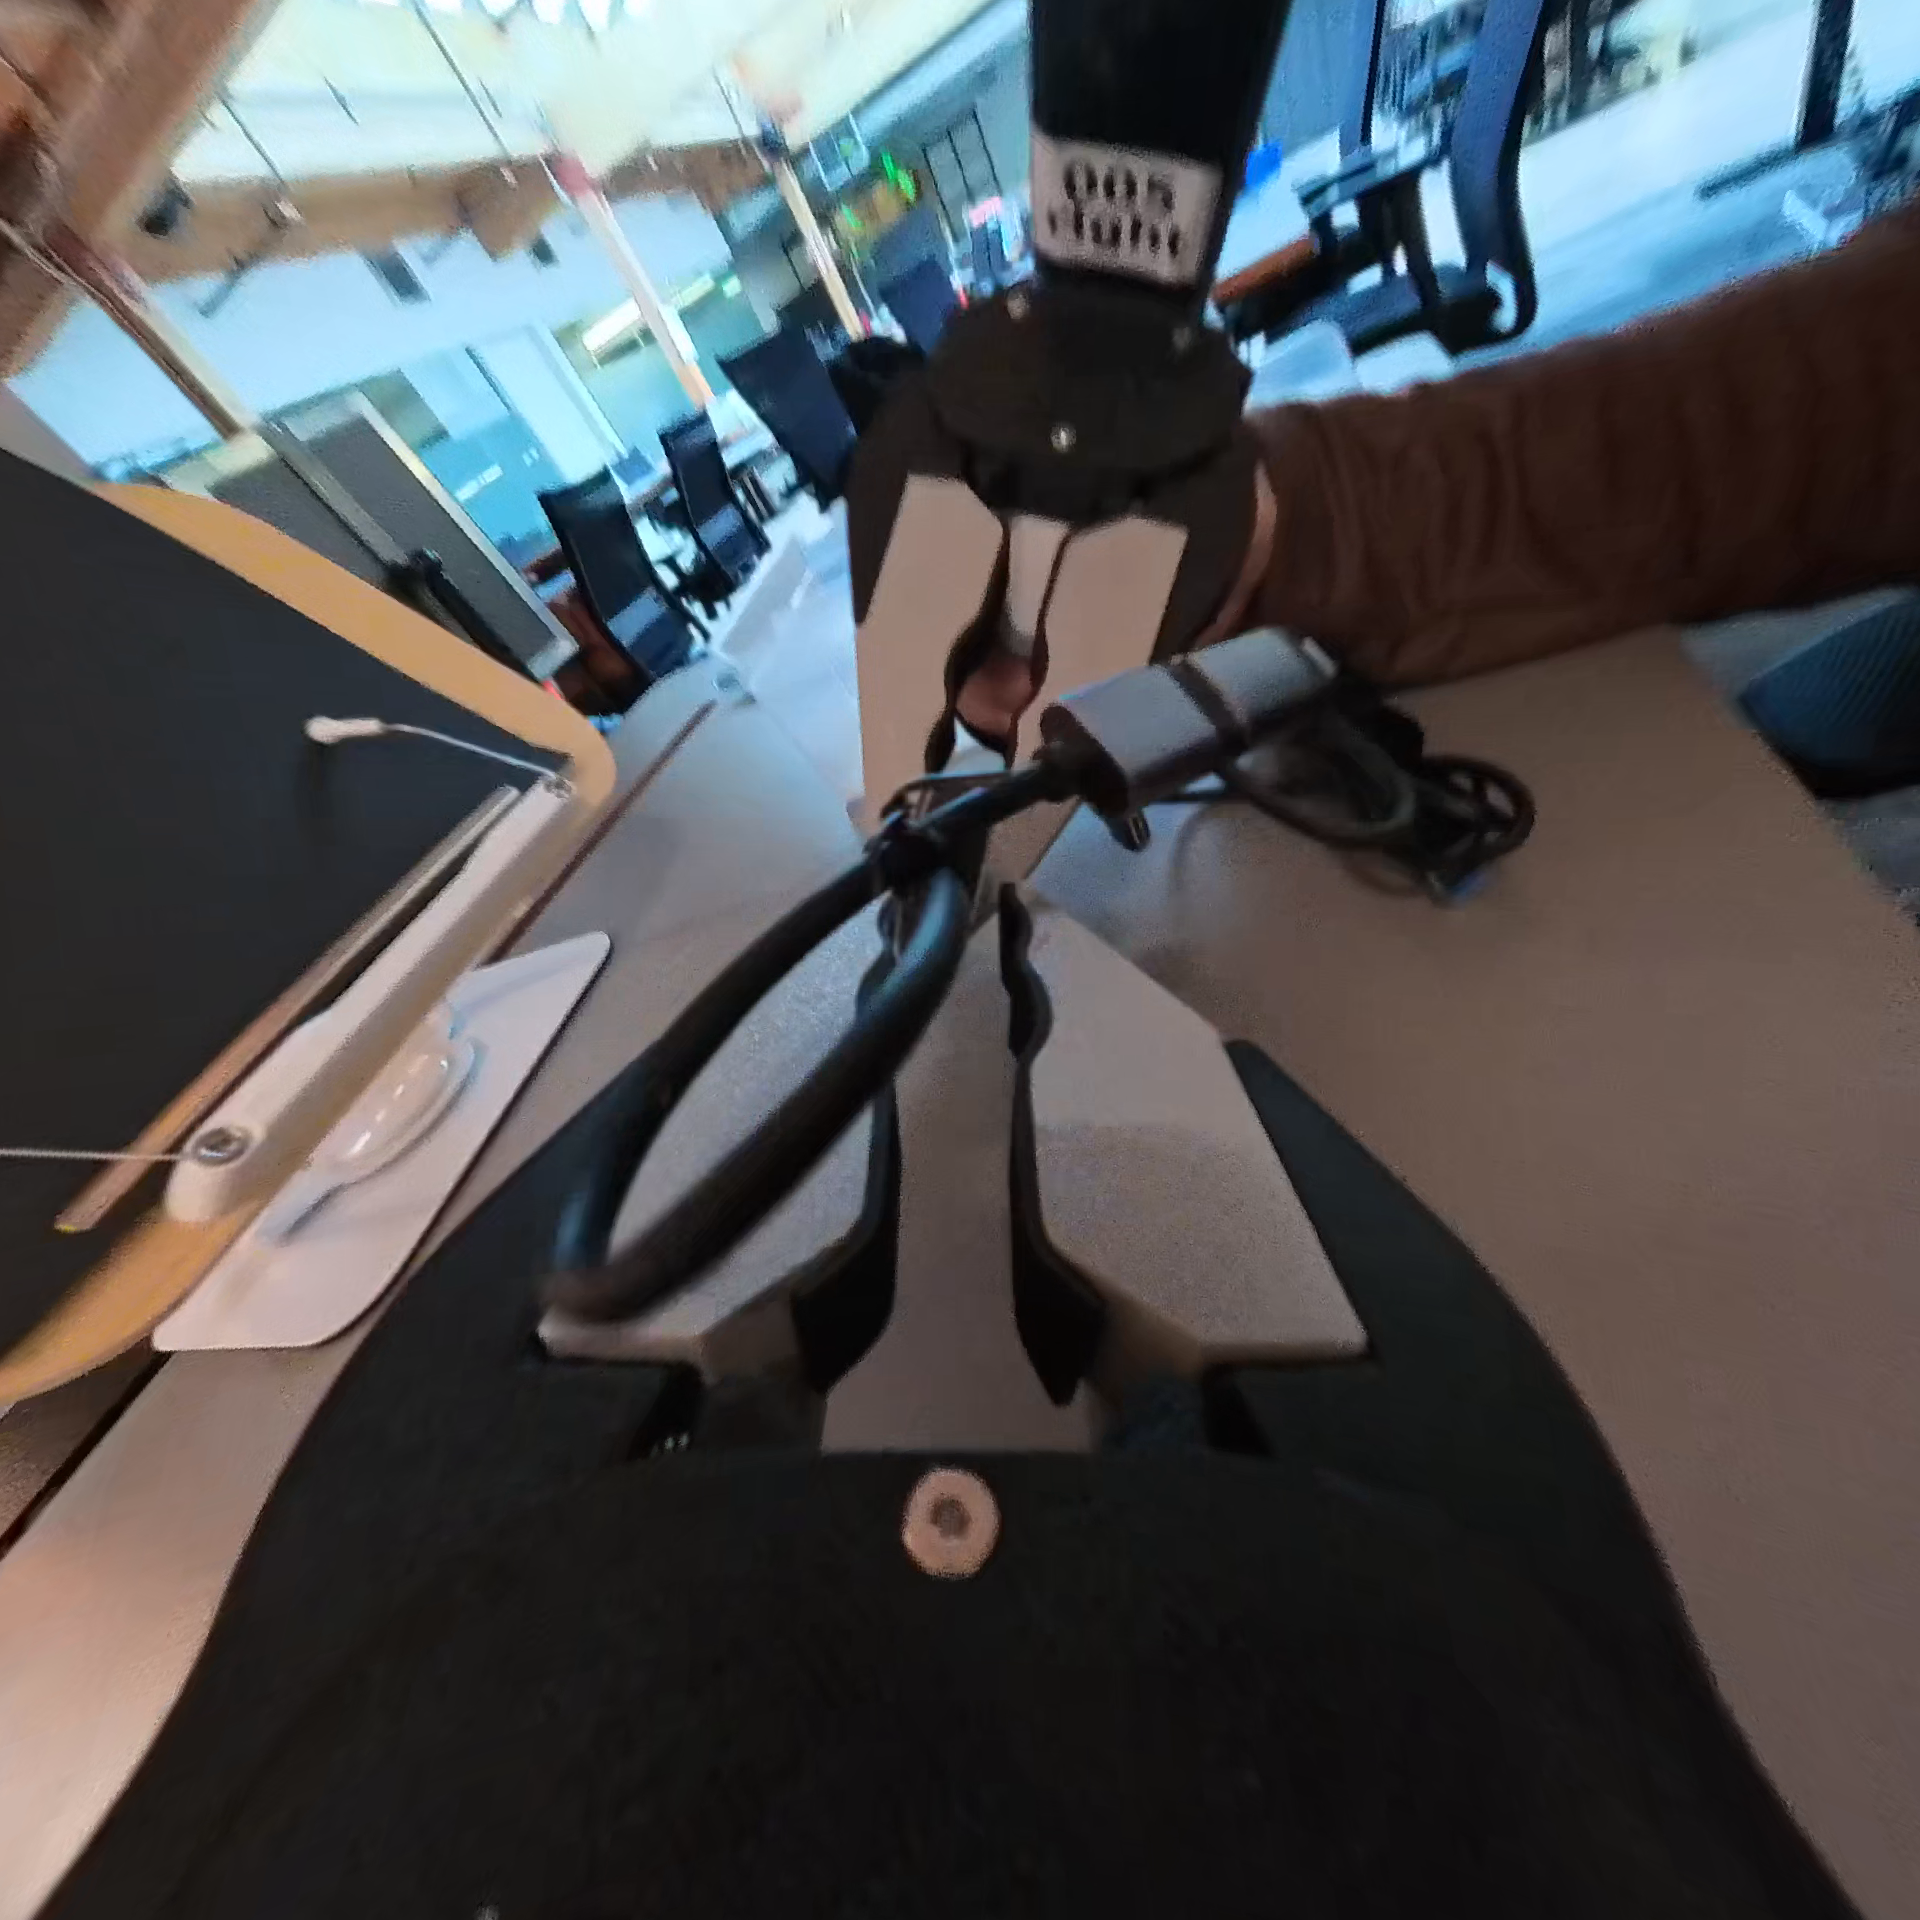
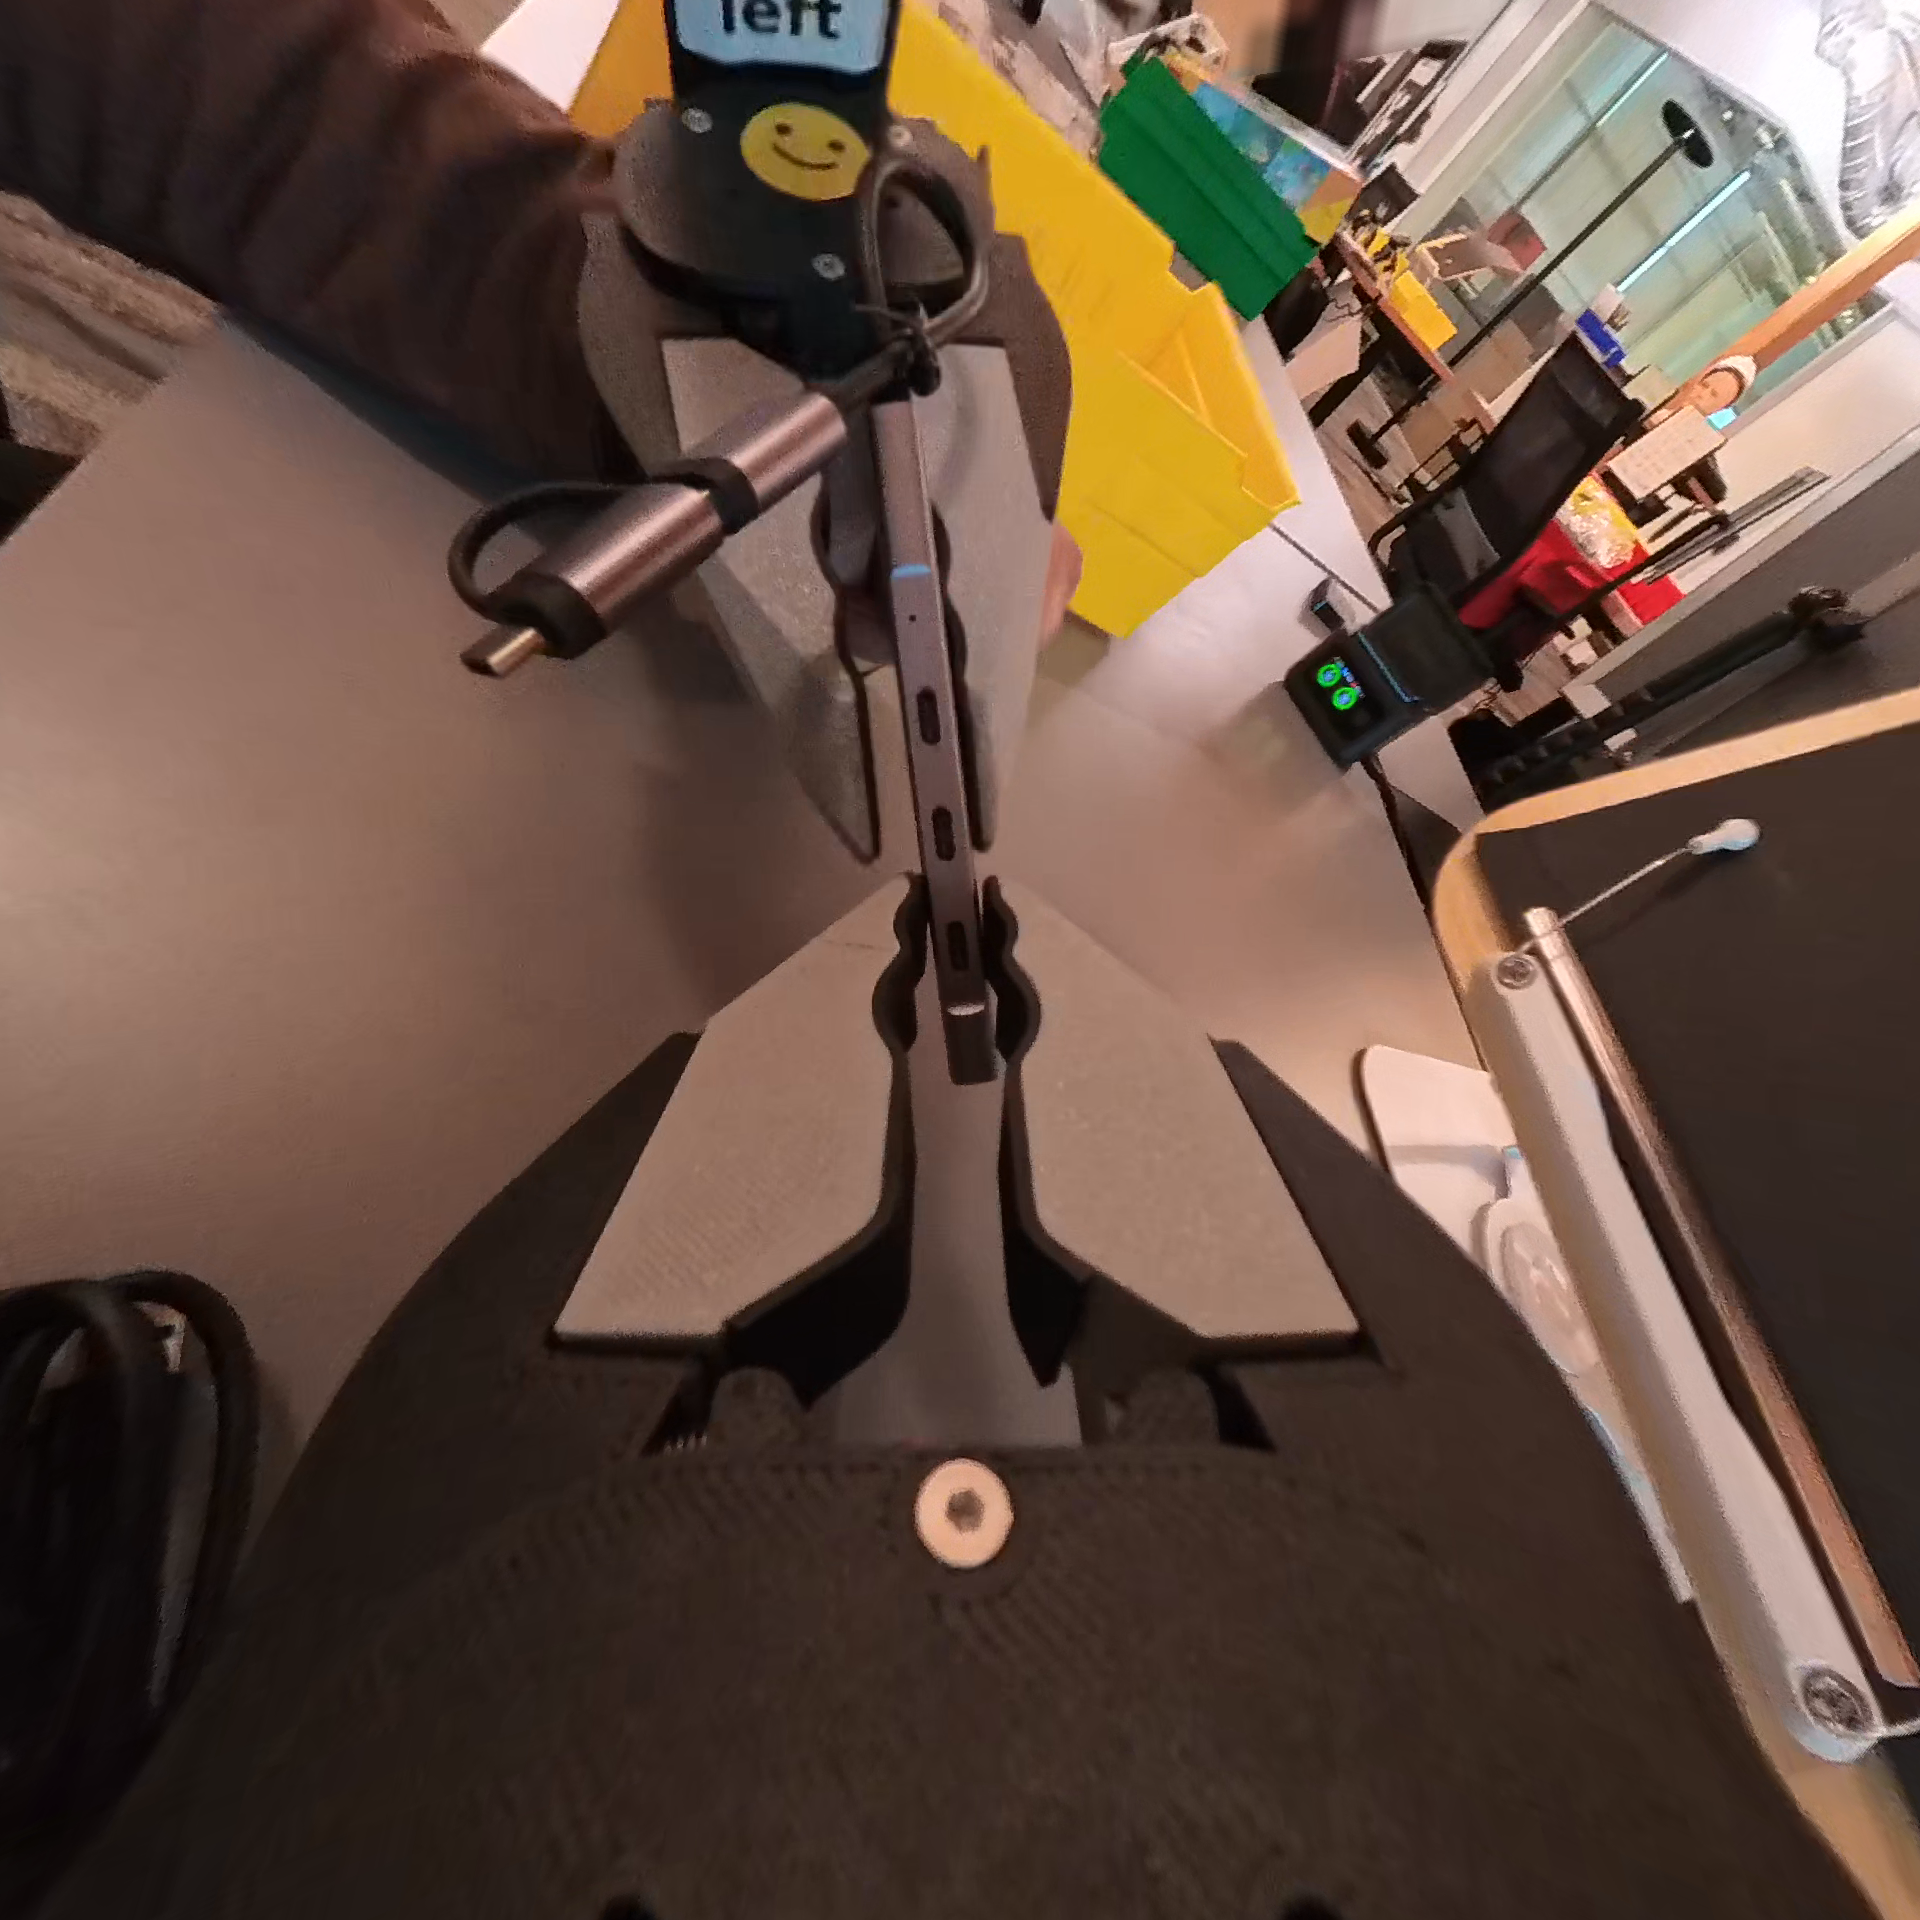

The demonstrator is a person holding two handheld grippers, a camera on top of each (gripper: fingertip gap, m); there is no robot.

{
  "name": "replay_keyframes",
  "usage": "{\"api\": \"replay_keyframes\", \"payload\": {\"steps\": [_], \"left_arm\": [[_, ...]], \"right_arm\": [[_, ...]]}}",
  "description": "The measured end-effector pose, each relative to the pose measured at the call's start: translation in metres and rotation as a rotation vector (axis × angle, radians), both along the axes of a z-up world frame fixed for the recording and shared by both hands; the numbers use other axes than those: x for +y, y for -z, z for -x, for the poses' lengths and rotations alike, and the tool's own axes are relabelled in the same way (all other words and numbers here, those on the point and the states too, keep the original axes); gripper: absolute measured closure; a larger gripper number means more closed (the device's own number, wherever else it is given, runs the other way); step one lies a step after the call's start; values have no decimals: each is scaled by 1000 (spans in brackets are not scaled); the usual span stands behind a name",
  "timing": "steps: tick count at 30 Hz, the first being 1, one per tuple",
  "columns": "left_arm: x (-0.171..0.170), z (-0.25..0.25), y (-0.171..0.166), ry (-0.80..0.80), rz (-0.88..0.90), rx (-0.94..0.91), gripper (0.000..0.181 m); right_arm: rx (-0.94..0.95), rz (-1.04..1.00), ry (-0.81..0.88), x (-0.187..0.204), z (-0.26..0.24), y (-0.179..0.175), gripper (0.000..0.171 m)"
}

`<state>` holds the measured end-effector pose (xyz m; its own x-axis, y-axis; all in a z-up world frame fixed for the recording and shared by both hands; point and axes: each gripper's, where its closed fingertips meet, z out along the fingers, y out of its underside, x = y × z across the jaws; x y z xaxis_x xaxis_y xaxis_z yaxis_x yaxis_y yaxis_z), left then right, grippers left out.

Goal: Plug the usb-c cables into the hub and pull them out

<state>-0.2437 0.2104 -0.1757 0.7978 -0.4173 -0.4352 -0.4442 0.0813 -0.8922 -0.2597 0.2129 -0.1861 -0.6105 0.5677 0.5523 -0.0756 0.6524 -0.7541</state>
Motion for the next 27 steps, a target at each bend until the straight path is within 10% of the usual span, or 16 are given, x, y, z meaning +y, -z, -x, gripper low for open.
{"api": "replay_keyframes", "payload": {"steps": [27], "left_arm": [[0, 4, -21, -47, -161, 88, 174]], "right_arm": [[-78, -11, 180, 34, 16, 17, 165]]}}
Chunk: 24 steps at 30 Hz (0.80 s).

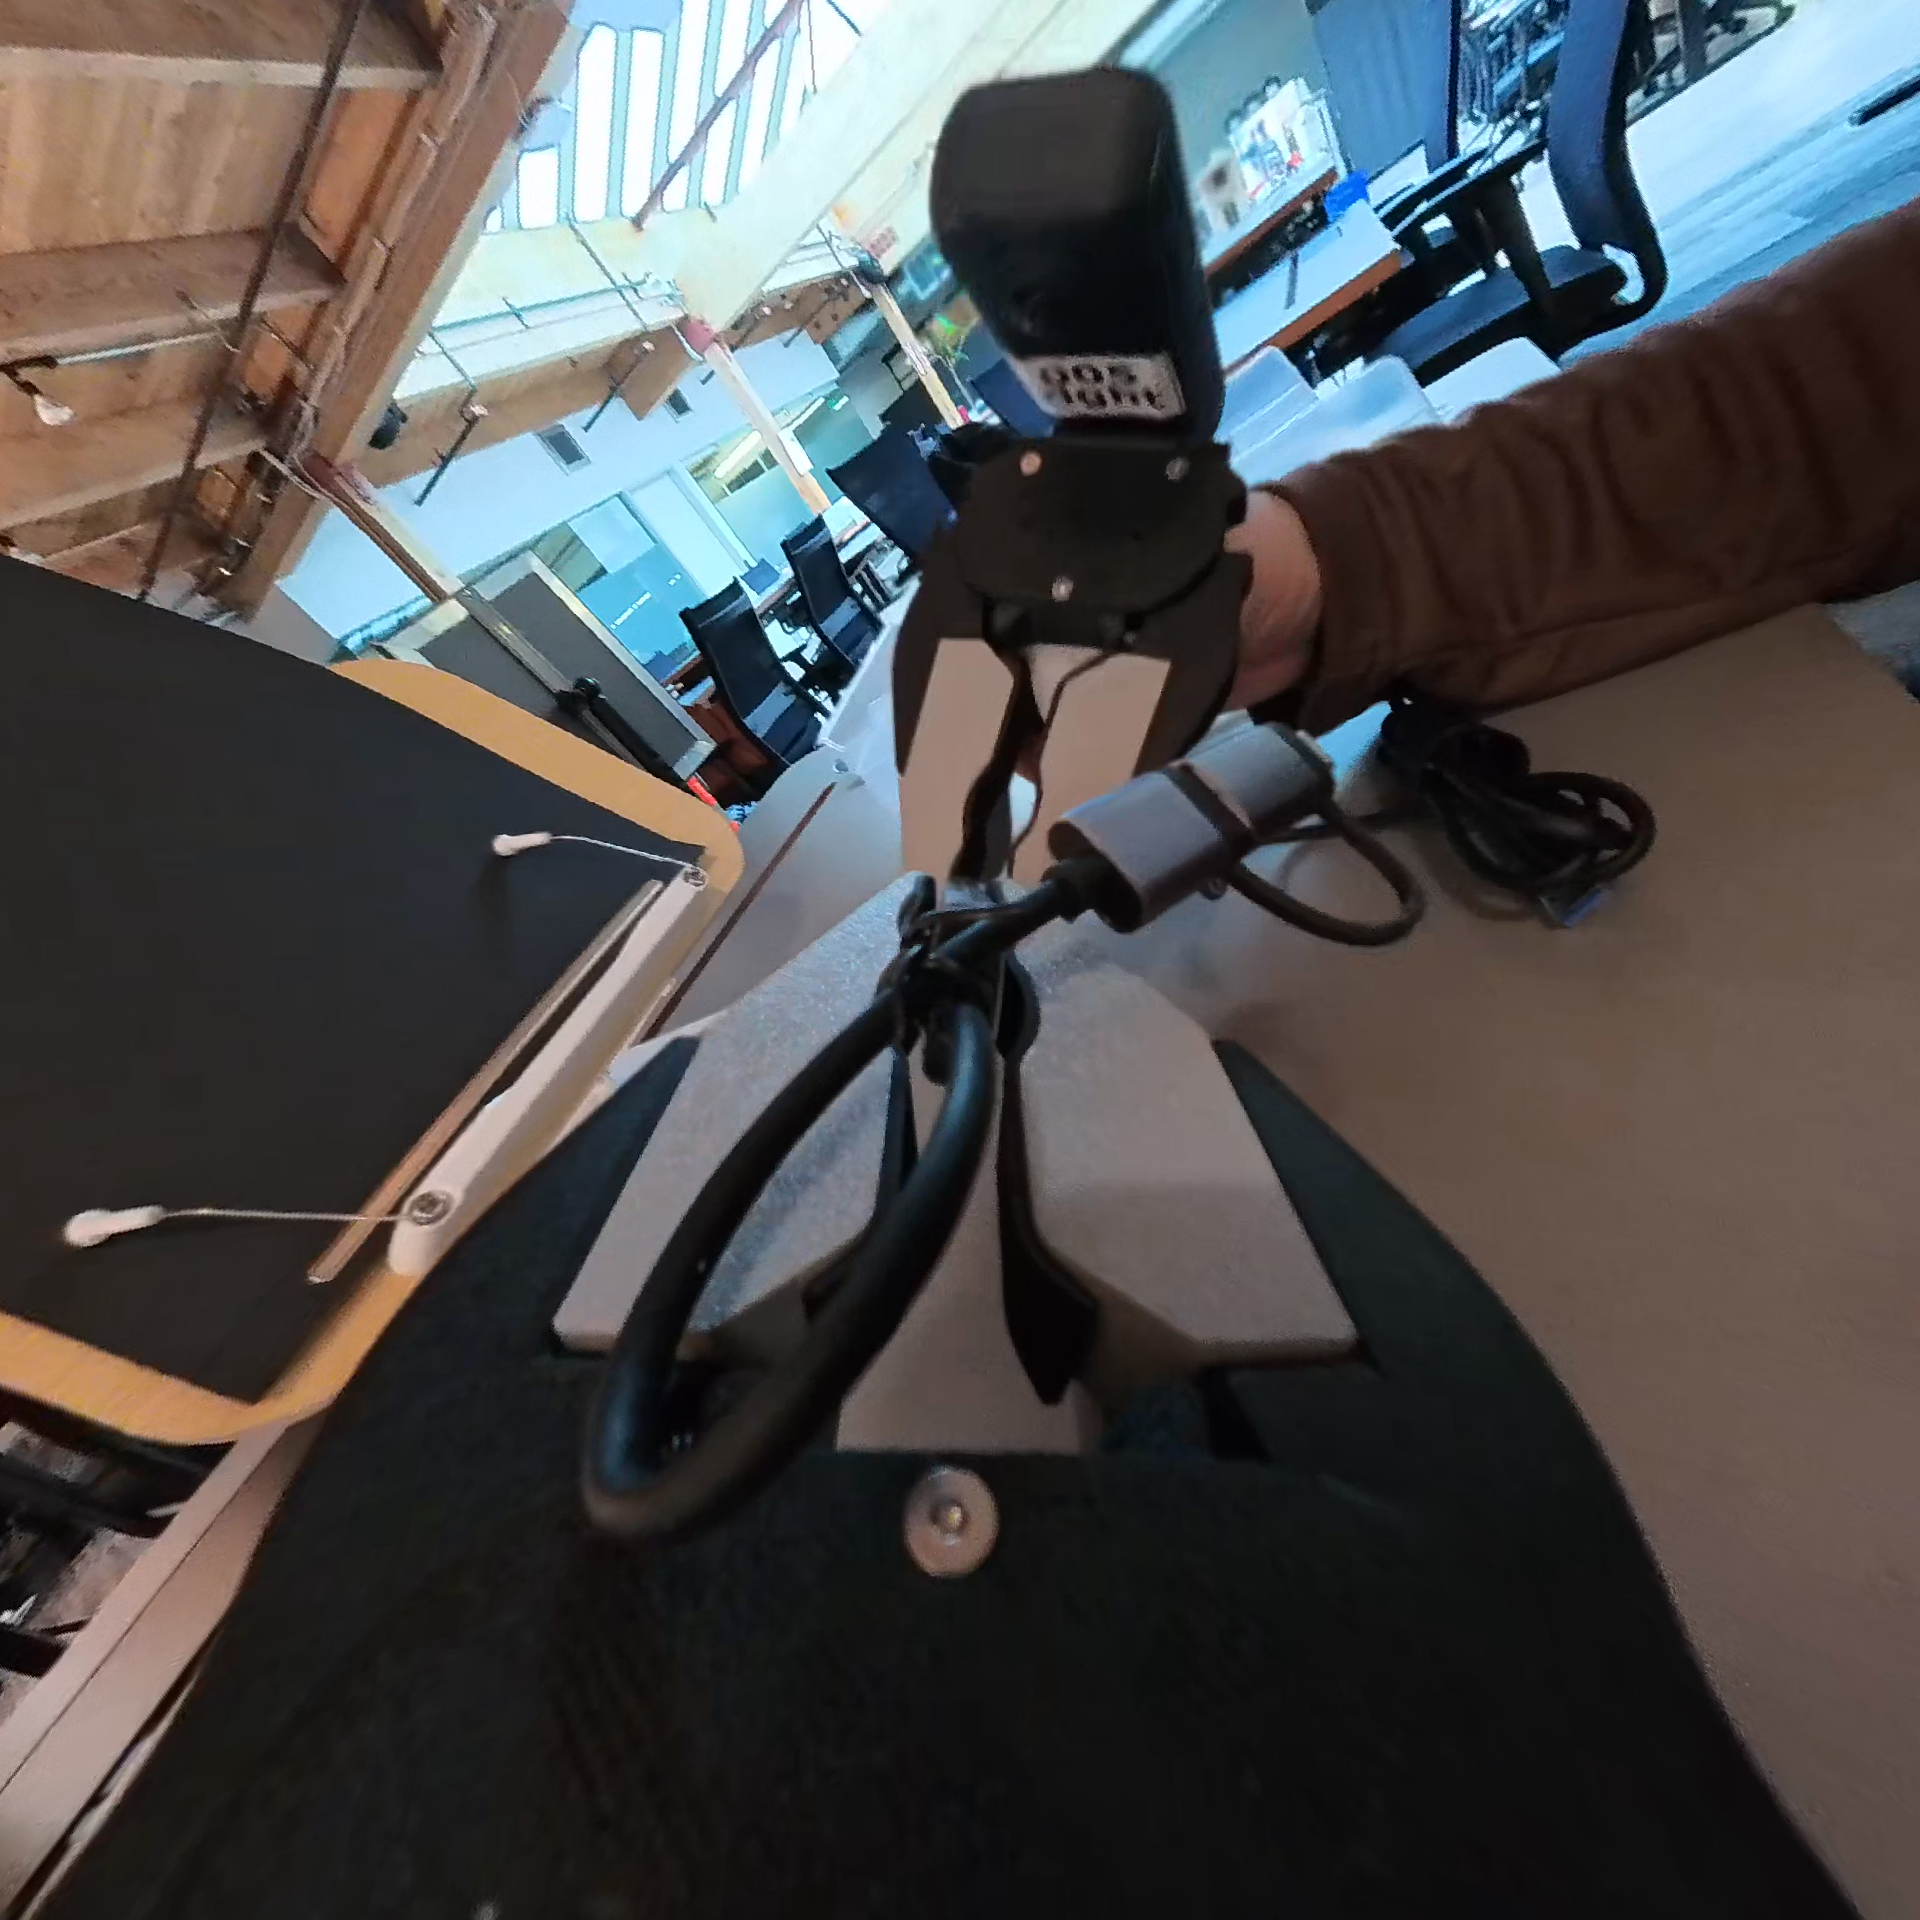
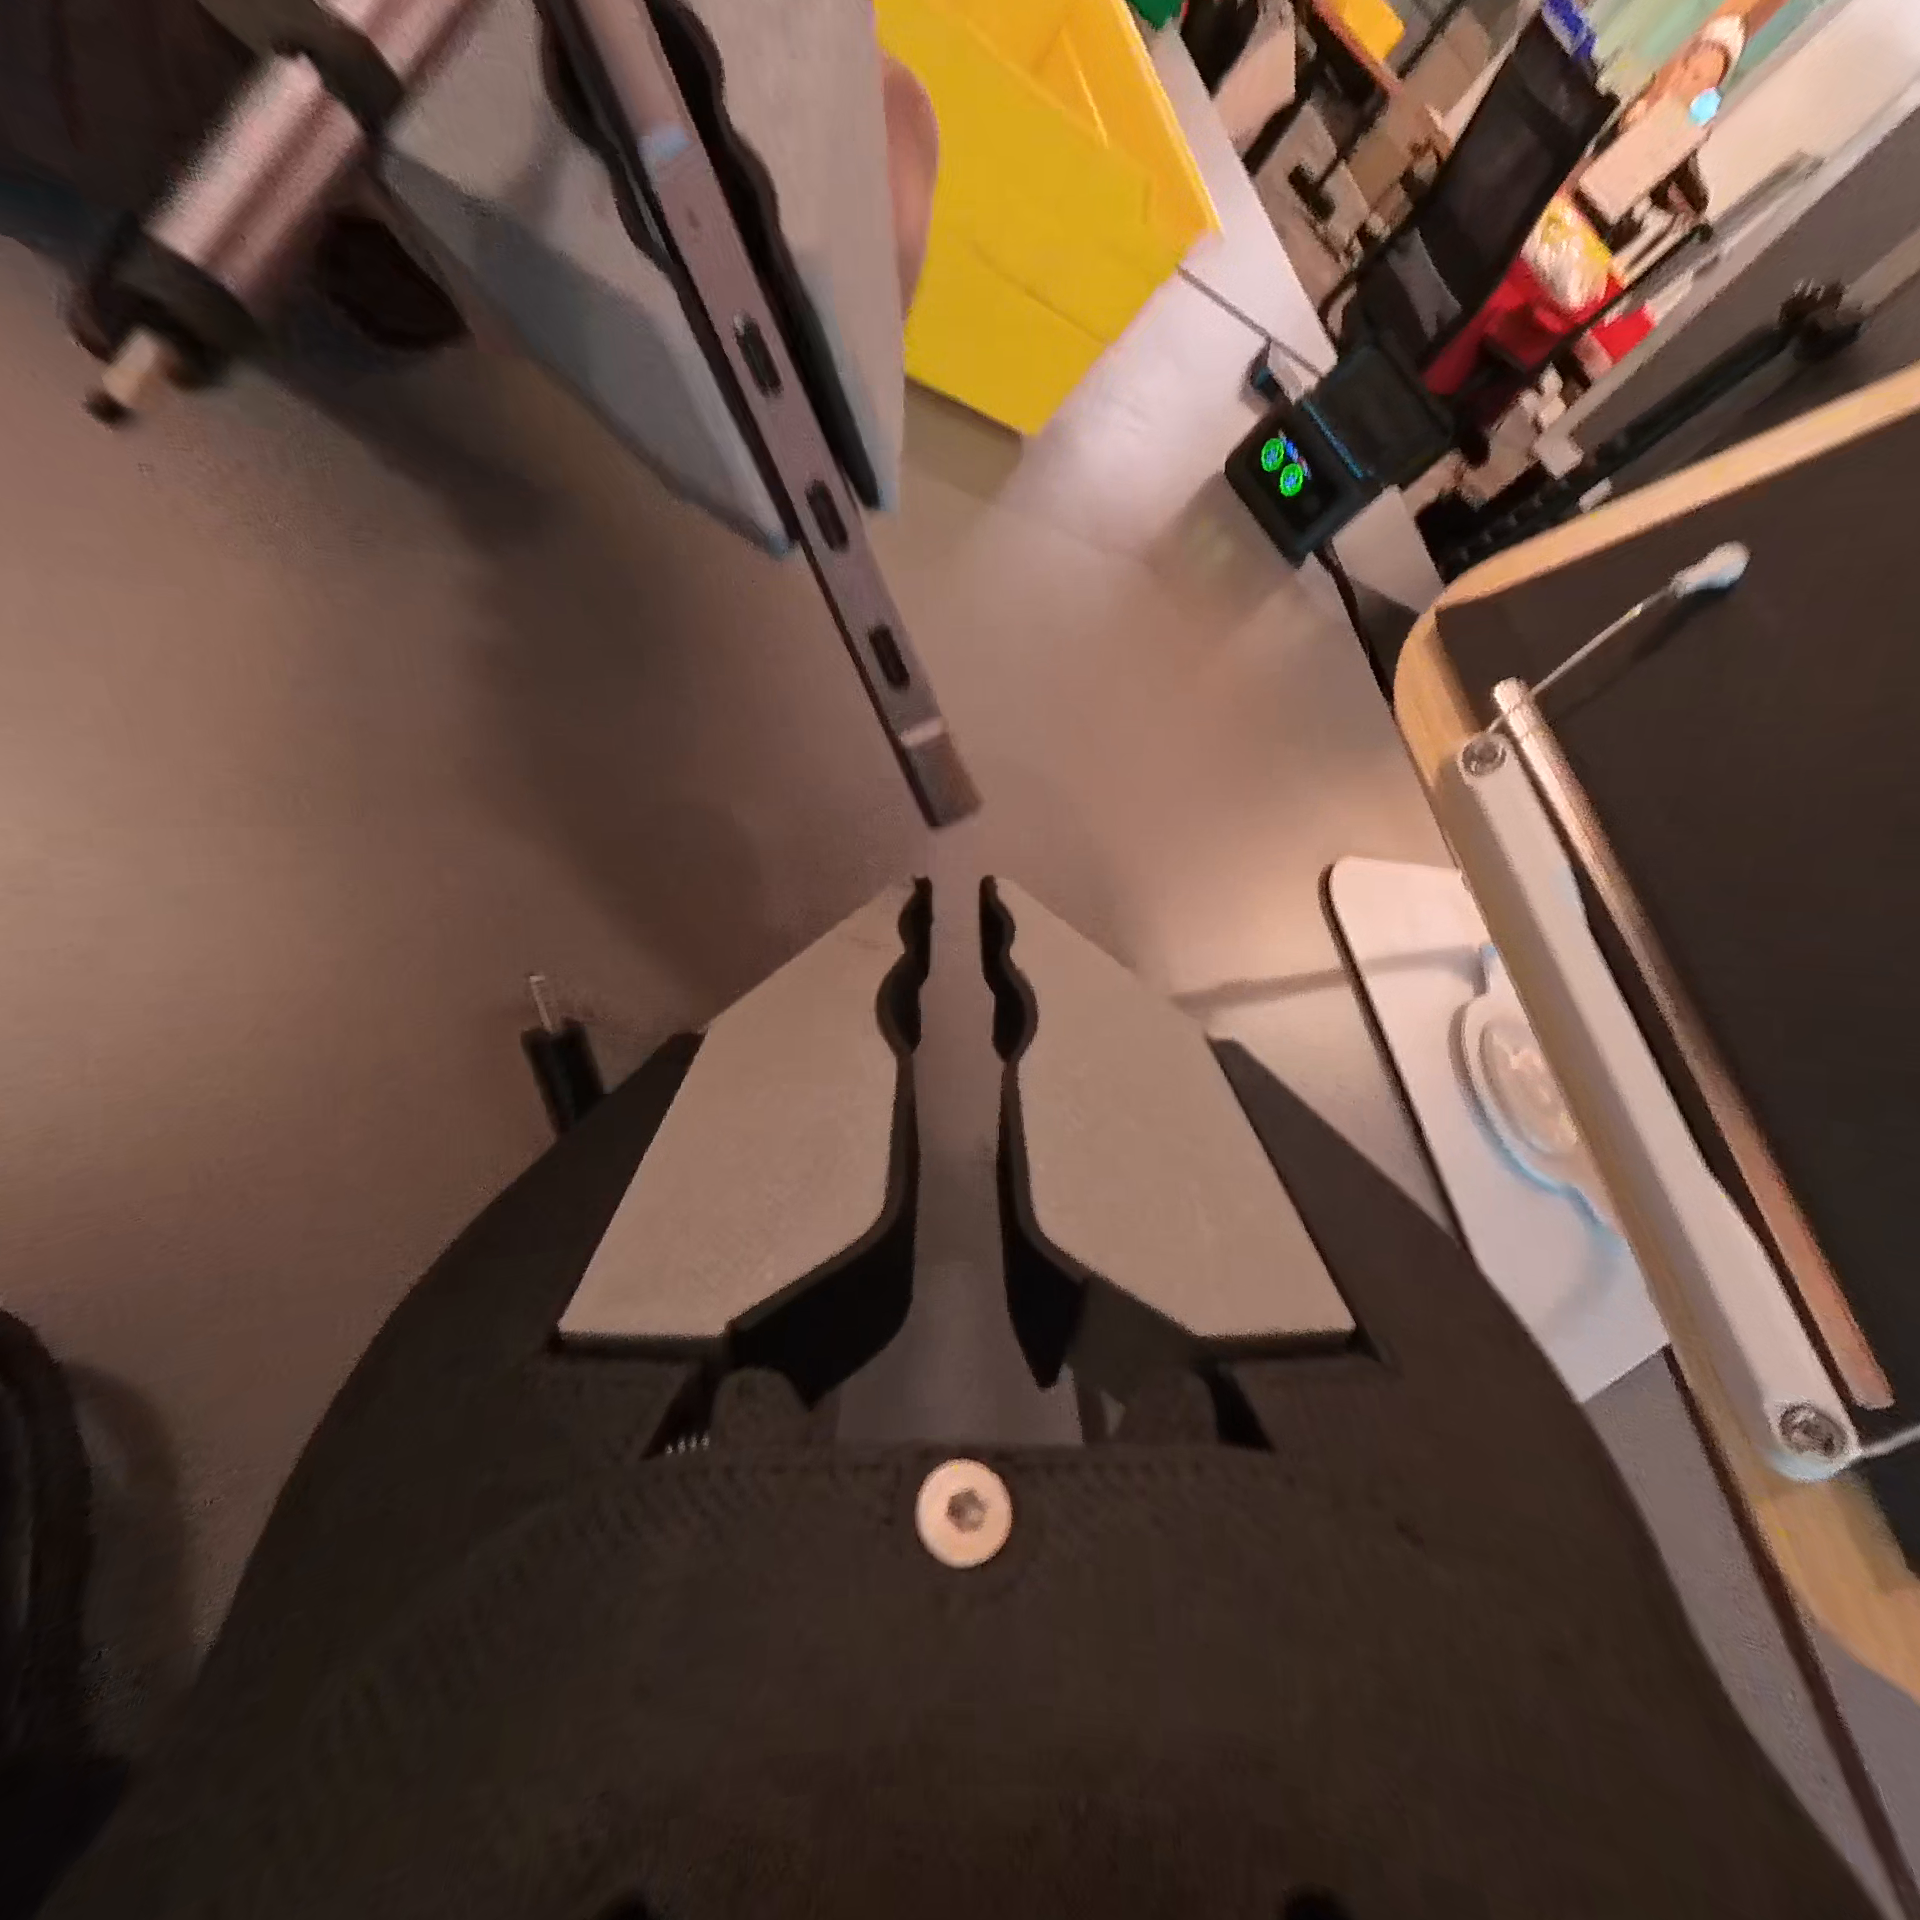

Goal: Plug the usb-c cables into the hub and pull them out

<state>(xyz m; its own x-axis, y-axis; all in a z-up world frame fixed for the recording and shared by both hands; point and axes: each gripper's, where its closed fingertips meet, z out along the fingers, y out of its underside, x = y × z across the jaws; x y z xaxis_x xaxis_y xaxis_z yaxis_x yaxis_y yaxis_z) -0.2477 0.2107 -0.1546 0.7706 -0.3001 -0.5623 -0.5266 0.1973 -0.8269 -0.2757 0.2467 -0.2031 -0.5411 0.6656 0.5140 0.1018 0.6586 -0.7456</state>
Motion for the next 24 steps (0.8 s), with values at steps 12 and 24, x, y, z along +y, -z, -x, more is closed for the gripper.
{"api": "replay_keyframes", "payload": {"steps": [12, 24], "left_arm": [[3, 4, 0, -17, -1, -38, 174], [5, 3, 9, -17, 30, -25, 173]], "right_arm": [[8, 50, 25, -4, 5, -5, 171], [-18, 43, 27, -6, 6, 2, 171]]}}
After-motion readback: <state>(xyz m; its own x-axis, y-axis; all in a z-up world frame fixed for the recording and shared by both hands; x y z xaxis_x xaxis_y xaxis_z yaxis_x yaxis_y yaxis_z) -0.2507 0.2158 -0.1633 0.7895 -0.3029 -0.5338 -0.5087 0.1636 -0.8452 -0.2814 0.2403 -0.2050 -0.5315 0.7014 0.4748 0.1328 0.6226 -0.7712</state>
